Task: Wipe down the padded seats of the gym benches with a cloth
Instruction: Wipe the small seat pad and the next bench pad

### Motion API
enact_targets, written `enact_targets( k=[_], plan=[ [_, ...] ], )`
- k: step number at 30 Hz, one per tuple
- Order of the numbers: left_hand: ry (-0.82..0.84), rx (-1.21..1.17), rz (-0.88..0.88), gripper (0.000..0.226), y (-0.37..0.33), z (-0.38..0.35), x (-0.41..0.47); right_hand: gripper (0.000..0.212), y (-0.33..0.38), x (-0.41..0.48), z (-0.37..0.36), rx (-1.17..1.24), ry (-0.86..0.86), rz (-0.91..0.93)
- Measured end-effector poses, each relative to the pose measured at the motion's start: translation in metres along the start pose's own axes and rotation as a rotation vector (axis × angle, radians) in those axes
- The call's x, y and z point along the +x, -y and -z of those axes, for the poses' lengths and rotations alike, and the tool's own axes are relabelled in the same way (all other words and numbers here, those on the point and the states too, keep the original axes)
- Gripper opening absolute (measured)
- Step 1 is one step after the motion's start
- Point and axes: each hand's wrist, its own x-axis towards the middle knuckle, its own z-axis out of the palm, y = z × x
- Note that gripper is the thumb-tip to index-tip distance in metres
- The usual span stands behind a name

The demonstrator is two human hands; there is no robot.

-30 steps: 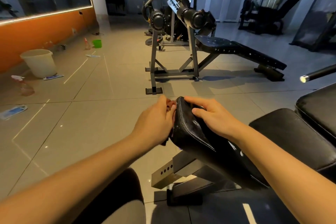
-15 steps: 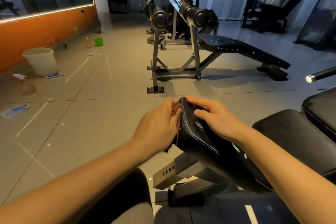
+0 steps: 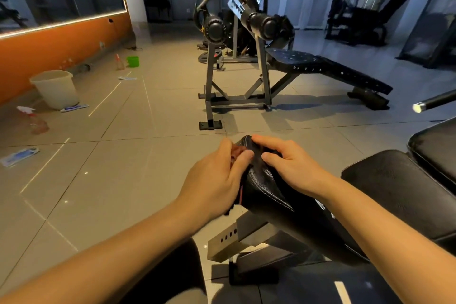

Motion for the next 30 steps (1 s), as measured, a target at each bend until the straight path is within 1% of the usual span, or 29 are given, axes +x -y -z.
enact_targets(
  k=[2,5,7,9,11,13,15,16,18,21,23,26,28,30],
  plan=[
    [-0.029,-0.011,-0.004,0.041,-0.003,-0.004,-0.006,0.049,-0.001,0.001,0.001,-0.015,0.004,0.003],
    [-0.098,0.123,0.056,0.039,0.003,-0.009,0.028,0.049,-0.003,0.001,0.000,-0.025,0.003,0.018],
    [-0.067,0.191,0.130,0.039,0.011,-0.011,0.060,0.050,-0.004,0.002,0.000,-0.023,-0.002,0.016],
    [-0.032,0.223,0.166,0.038,0.017,-0.011,0.080,0.051,-0.003,0.001,-0.002,-0.025,-0.008,0.013],
    [-0.037,0.227,0.157,0.034,0.011,-0.009,0.072,0.051,-0.002,0.000,-0.001,-0.034,-0.006,0.014],
    [-0.052,0.201,0.099,0.029,0.001,-0.004,0.039,0.050,-0.002,0.001,-0.001,-0.039,-0.004,0.018],
    [-0.023,0.155,0.037,0.023,-0.008,-0.004,0.000,0.050,-0.004,0.002,-0.002,-0.048,0.000,0.014],
    [-0.012,0.145,0.025,0.021,-0.010,-0.004,-0.008,0.050,-0.005,0.002,-0.002,-0.050,-0.002,0.015],
    [-0.051,0.216,0.027,0.022,-0.008,-0.006,0.006,0.050,-0.005,0.002,-0.002,-0.042,0.004,0.019],
    [-0.040,0.257,0.152,0.029,0.003,-0.007,0.059,0.051,-0.003,0.002,-0.003,-0.038,0.000,0.014],
    [-0.034,0.259,0.187,0.031,0.010,-0.008,0.072,0.051,-0.002,0.000,-0.004,-0.046,-0.003,0.016],
    [-0.076,0.226,0.097,0.028,0.004,-0.006,0.031,0.050,-0.002,-0.001,-0.003,-0.064,-0.005,0.027],
    [-0.062,0.211,0.028,0.024,-0.003,-0.006,-0.009,0.050,-0.003,0.000,-0.003,-0.071,-0.003,0.027],
    [-0.050,0.263,-0.002,0.022,-0.003,-0.007,-0.017,0.050,-0.004,0.001,-0.003,-0.068,-0.005,0.026]
  ],
)
